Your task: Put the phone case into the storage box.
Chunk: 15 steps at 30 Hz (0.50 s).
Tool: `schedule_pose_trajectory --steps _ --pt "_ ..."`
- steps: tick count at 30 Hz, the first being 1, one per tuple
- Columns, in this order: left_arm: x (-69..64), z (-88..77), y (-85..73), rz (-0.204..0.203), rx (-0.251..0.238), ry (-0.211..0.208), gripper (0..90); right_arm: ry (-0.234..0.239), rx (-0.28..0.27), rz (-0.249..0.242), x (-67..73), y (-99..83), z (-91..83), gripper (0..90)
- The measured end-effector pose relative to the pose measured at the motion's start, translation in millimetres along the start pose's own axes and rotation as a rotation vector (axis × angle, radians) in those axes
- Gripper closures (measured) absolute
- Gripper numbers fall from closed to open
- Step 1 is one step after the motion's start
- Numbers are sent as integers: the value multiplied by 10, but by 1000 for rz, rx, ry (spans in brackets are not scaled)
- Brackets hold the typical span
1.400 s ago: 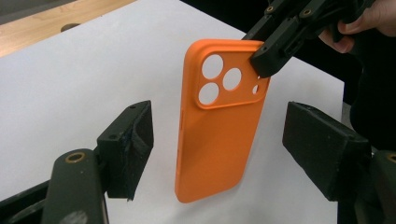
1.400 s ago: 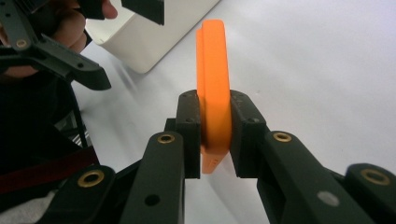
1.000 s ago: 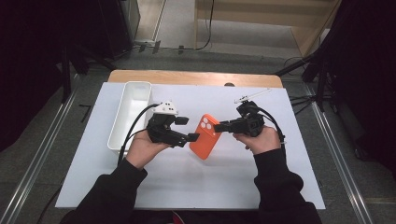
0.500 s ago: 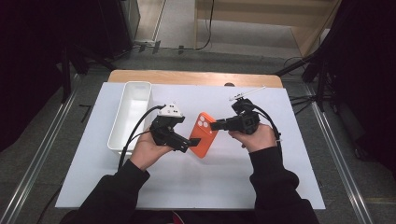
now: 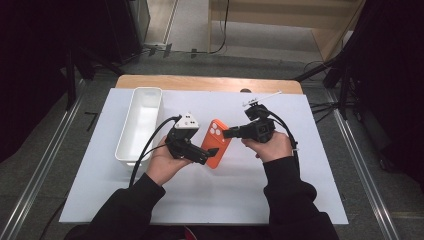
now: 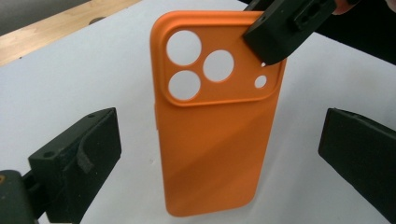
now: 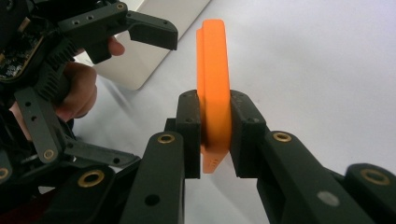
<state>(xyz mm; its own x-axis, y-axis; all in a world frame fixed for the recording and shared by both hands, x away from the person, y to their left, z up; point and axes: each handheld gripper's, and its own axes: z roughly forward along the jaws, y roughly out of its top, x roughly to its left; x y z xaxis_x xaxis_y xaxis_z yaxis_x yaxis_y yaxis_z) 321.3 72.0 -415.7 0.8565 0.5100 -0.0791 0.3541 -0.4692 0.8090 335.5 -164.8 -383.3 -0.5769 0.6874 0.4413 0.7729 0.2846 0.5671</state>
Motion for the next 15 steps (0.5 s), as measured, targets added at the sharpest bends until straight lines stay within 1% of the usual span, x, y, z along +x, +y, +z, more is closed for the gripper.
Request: schedule_pose_trajectory --steps 1,7,10,15 --pt "-11 5 1 5 1 11 0 3 2 3 6 3 2 746" --pt "-45 31 4 5 -18 14 0 4 6 2 35 13 15 746" --pt "-57 39 9 -1 -32 26 0 8 8 3 54 14 17 746" --pt "-74 51 11 10 -41 44 0 11 15 5 64 15 36 745"
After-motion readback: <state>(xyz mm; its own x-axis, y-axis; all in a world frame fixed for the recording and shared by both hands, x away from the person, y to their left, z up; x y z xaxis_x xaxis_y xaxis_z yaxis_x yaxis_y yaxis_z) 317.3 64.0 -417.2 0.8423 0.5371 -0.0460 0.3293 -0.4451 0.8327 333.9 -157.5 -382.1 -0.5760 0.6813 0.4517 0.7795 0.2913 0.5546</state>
